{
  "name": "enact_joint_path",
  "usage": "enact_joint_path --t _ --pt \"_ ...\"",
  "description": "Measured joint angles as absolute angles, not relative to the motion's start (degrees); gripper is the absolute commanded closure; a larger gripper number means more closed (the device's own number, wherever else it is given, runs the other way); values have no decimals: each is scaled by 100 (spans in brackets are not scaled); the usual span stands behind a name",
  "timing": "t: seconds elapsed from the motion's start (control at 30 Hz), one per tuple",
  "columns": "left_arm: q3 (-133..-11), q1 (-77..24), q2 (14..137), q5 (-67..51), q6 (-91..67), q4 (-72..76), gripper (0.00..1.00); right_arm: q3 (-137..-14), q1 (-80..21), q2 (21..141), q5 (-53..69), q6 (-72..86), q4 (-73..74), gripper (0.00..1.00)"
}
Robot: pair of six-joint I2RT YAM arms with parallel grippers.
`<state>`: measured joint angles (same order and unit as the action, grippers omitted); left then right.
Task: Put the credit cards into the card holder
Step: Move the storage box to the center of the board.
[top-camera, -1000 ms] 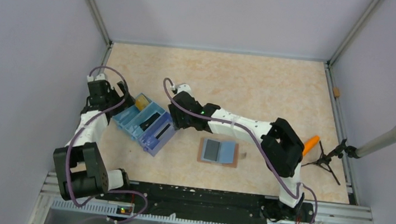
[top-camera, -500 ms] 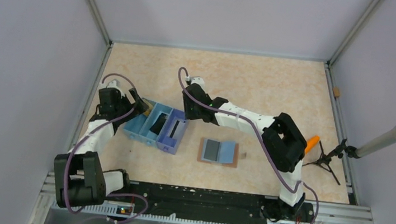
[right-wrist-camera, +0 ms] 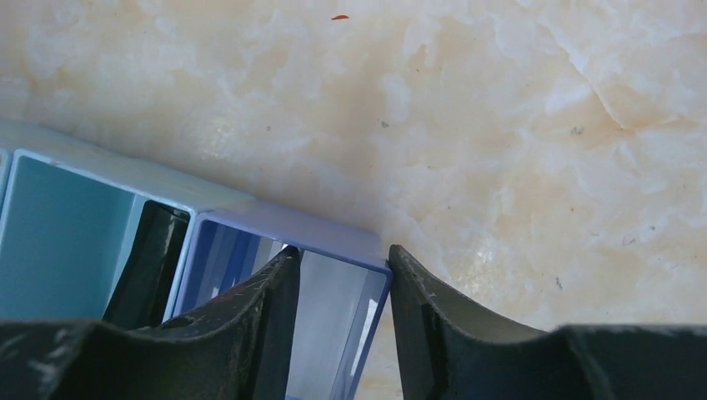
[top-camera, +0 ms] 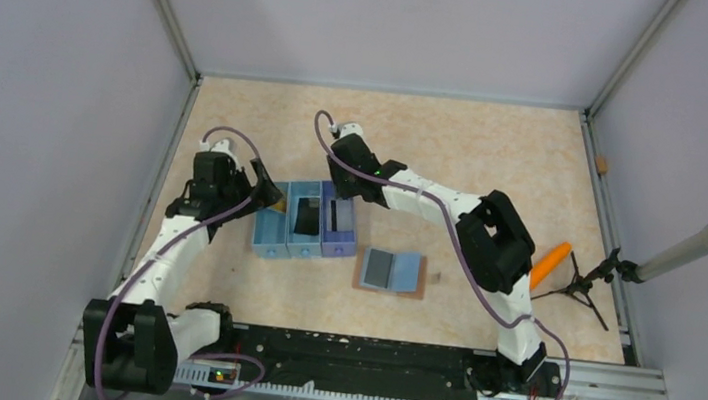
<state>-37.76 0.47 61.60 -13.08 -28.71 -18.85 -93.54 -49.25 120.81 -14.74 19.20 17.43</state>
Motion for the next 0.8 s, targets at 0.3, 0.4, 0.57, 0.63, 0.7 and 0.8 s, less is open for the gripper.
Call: enact_joint_path --t 0.3,0.4,0.57,0.63,0.7,0.8 --pt "-4202 49 6611 -237 -2722 -2062 2 -9170 -4925 11902 -1041 1621 1553 43" --pt "-4202 49 6921 -130 -2707 -2062 2 -8844 -4928 11522 -888 1636 1525 41" --pt "-4296 47 7303 23 -2674 -2064 4 -8414 -4934 10816 -714 1717 1382 41" --pt "-4397 47 7472 119 -2633 -2060 7 -8230 -4932 10567 -674 1761 1291 41" --pt "-4458 47 7612 200 -2589 -2056 11 -8086 -4934 10366 -655 1796 1271 40" --pt "-4501 45 7703 250 -2567 -2053 19 -7861 -4934 10119 -663 1850 1236 40"
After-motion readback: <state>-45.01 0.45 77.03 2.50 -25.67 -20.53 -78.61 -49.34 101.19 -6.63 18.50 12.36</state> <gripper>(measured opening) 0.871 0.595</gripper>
